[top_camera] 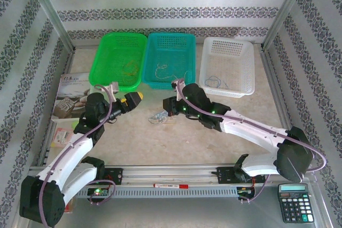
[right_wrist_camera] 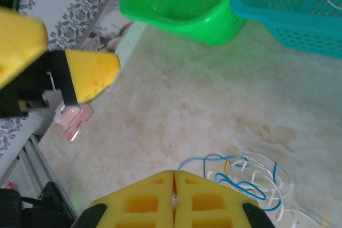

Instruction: Untangle the cables

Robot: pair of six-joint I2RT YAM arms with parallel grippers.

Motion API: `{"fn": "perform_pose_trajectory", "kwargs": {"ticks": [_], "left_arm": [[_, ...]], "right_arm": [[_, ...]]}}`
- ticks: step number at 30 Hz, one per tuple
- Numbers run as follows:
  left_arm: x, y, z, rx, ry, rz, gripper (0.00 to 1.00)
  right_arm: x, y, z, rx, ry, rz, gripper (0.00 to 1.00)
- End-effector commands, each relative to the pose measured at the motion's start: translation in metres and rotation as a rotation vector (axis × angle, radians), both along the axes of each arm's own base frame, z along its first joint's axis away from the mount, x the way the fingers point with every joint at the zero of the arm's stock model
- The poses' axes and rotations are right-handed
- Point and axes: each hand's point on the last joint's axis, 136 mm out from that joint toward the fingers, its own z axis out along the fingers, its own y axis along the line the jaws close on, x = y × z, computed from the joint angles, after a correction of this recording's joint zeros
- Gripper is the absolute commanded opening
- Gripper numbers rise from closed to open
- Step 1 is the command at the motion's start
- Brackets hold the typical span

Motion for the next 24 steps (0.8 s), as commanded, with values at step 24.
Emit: {"fn": "perform_pose_trajectory", "kwargs": {"ticks": [24], "left_arm": [[-0.02, -0.059, -0.033, 0.246, -0.165, -0.19, 0.99]], "right_arm": [[-0.007, 0.012, 0.085, 0.189, -0.06, 0.069, 0.0]]}}
